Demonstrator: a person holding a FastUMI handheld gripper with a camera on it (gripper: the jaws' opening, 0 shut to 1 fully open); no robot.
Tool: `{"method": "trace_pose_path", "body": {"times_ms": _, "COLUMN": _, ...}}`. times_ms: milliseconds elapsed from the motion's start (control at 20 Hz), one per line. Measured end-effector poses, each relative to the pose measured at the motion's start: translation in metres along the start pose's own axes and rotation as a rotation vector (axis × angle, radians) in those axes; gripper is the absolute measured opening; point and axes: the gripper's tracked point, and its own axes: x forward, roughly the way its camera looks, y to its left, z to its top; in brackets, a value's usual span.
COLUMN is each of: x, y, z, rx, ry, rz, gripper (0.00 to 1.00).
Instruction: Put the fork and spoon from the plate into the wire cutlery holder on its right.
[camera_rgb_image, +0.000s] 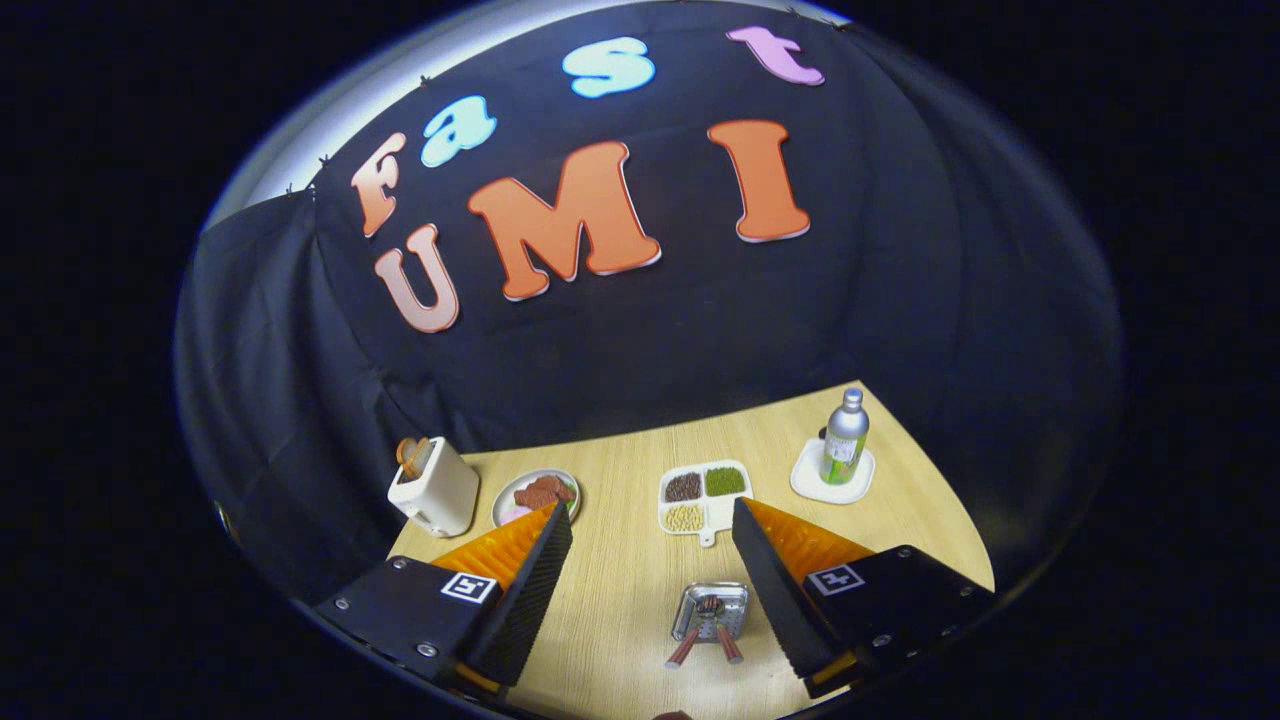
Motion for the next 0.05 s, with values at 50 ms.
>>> {"method": "trace_pose_path", "body": {"times_ms": 50, "x": -0.0036, "y": 0.0040, "z": 0.0043, "rx": -0.014, "ry": -0.036, "rz": -0.002, "gripper": 0.97}}
